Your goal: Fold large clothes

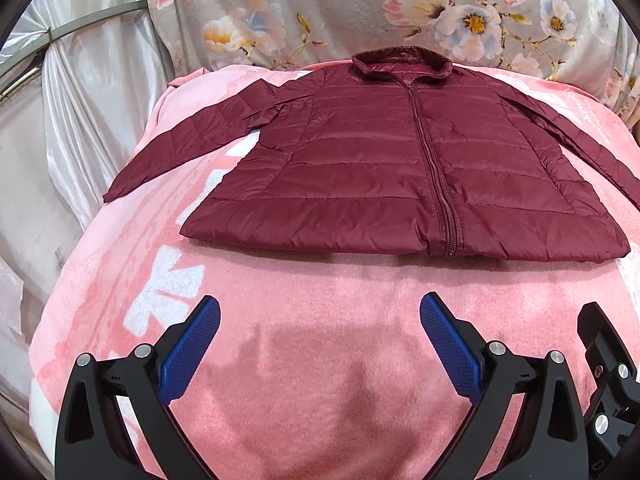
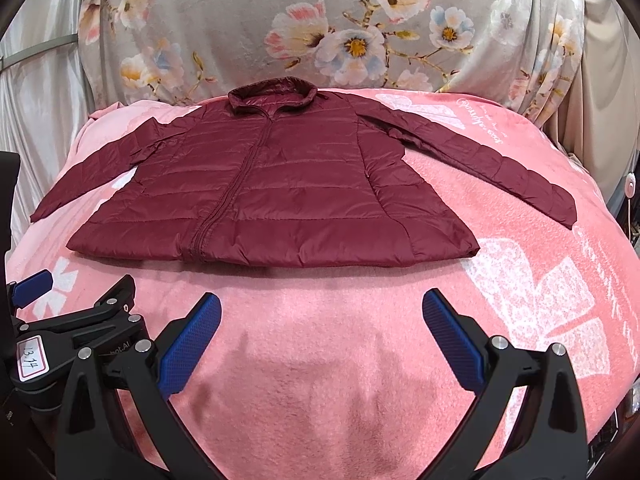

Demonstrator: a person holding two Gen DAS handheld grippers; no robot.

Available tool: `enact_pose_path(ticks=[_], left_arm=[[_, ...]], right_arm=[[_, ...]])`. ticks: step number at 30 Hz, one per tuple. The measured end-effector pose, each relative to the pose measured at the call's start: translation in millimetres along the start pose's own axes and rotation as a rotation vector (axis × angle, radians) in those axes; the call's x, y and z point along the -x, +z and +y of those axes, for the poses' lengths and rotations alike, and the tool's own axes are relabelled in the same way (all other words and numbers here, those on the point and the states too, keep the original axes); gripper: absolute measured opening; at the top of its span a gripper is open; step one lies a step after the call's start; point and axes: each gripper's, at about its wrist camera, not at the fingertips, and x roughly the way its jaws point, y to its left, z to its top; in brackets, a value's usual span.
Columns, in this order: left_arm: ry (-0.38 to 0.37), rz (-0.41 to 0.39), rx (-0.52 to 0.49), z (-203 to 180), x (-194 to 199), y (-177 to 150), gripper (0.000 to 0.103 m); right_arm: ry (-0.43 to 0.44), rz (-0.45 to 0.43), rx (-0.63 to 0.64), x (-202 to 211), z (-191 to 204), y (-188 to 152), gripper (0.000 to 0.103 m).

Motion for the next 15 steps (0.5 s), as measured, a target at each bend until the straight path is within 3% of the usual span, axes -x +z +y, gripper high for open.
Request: enact_pose_path(ticks=[15], left_arm=[[0.0,0.003,0.002,1.2,-1.2,-1.5,0.098]], right_arm=[[0.0,0.004,0.0,-1.7,1.1,-1.3,0.098]])
